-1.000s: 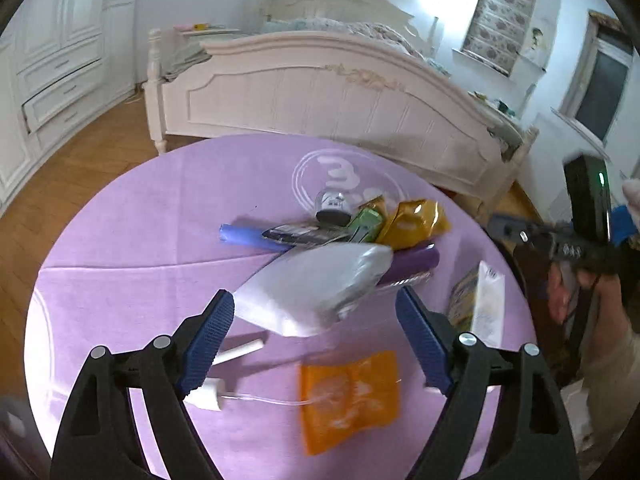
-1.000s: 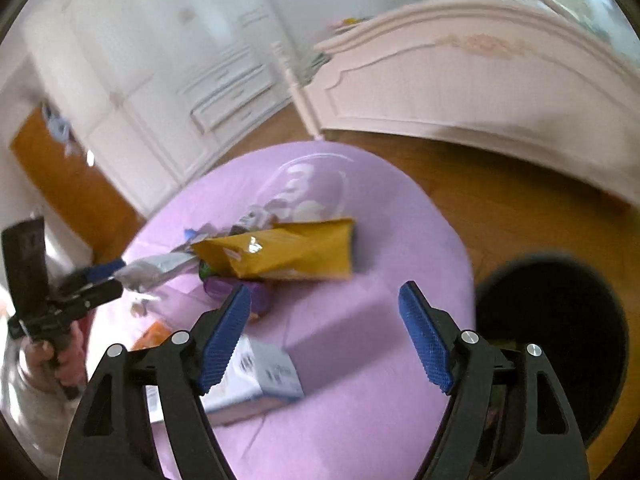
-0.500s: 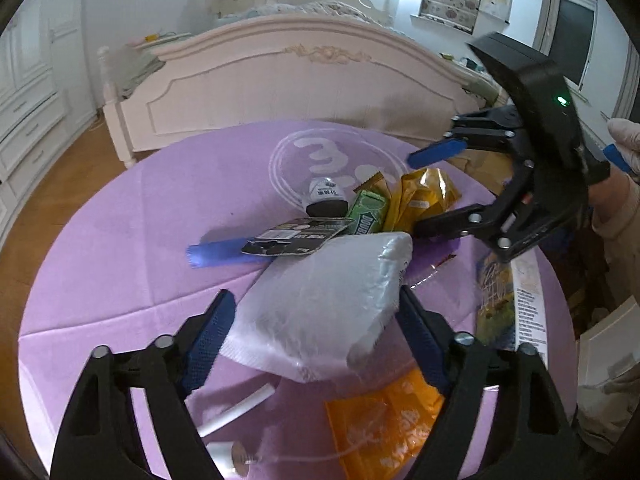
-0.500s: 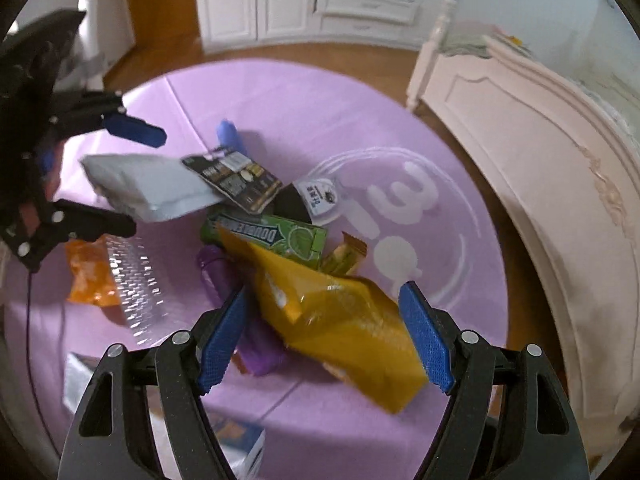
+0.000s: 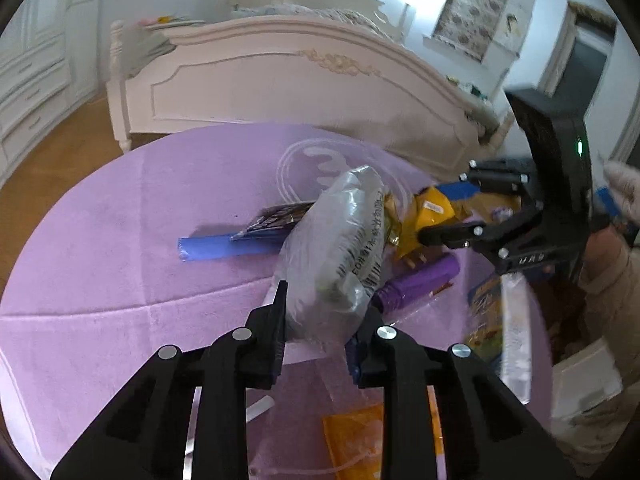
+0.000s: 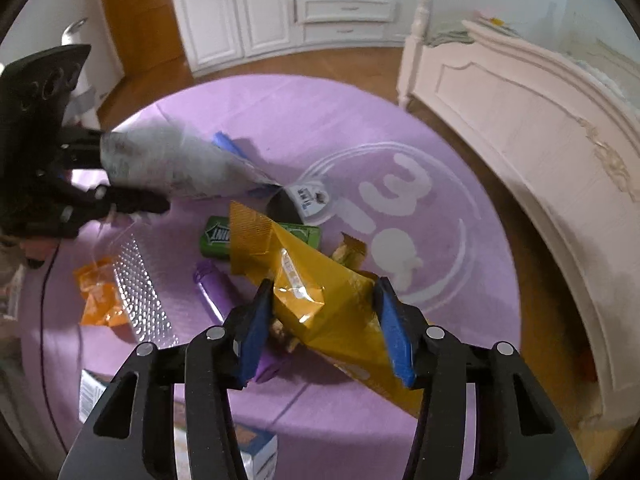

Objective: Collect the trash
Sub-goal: 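Grasp the white plastic bag with the left tool while the right grasps the yellow snack bag, then drop the white bag into the bin while the right tool drops the yellow bag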

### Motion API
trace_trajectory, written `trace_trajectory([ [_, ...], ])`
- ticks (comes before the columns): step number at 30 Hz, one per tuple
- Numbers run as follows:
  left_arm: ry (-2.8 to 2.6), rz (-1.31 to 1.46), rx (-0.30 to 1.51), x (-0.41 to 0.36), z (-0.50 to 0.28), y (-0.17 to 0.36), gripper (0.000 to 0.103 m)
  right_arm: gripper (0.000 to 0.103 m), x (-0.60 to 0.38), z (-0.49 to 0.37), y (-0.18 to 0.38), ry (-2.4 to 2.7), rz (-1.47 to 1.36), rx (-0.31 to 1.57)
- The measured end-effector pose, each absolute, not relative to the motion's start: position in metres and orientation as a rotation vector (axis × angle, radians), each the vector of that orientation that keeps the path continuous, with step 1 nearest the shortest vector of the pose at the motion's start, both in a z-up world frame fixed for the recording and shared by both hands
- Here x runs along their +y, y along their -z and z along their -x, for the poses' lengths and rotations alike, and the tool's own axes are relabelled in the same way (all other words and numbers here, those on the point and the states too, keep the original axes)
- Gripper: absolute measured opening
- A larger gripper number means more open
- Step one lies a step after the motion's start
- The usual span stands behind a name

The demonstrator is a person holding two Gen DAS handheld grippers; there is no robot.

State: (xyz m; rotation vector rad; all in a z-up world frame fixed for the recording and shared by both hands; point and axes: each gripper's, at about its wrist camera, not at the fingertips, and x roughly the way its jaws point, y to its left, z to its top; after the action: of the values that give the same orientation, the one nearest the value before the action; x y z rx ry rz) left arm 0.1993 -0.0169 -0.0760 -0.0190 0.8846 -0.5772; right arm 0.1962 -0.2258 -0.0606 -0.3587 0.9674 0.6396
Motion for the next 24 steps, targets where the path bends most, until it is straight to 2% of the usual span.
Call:
trace_trajectory([
  [6,0.562,0.058,0.839,-0.009,-0.184,0.055,0.017,0.049,-0.259,-0.182,0.034,-0.627,0.175,0.882],
  [14,0.598,0.090,0.784,-0.023,-0.170,0.024,0.017,0.049,-0.330,-0.151,-0.007,-0.575,-0.241,0.726],
  [24,0.771,0.107,0.788,-0.114,-0.181,0.012,0.017,0.049,-0.439,-0.098,-0.002,-0.369,-0.504,0.615],
])
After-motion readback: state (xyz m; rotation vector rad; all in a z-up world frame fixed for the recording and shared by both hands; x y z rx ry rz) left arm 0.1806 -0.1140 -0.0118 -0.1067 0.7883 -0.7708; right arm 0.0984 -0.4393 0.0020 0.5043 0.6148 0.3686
